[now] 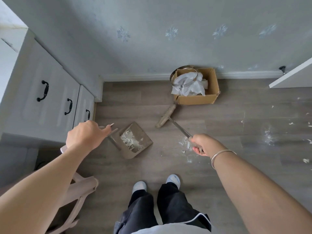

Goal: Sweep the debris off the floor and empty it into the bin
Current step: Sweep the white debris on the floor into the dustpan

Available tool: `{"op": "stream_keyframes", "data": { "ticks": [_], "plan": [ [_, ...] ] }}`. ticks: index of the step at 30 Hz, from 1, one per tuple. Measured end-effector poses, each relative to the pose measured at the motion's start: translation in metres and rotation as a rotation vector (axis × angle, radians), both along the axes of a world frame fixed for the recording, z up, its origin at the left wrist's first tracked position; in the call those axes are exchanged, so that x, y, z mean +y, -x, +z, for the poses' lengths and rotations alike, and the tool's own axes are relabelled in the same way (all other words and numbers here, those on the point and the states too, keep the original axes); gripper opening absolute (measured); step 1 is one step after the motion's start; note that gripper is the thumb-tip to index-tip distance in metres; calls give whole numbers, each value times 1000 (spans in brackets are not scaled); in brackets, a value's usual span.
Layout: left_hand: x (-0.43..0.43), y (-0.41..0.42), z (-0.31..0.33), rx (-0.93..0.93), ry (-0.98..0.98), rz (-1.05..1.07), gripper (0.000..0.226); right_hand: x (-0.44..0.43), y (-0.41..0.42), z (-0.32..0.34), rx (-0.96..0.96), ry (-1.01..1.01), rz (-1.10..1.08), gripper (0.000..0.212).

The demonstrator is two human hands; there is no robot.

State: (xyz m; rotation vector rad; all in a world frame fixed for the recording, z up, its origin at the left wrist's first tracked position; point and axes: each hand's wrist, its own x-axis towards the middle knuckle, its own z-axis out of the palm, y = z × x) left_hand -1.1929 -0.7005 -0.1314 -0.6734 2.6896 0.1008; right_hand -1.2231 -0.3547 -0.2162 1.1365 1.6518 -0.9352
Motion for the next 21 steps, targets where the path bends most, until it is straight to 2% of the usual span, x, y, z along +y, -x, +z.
{"op": "stream_keyframes", "data": {
  "ticks": [5,10,18,21],
  "plan": [
    [7,12,1,6,-12,-113,67,14,-29,16,-88,4,-50,39],
    [14,13,3,29,-31,-256,64,23,-91,21,-178,-5,-148,38],
    [17,-9,4,45,-104,-376,56,25,-201,25,-204,-52,-272,41],
    [11,-15,7,54,-122,-378,53,26,-221,30,-95,-123,-267,38]
  ]
}}
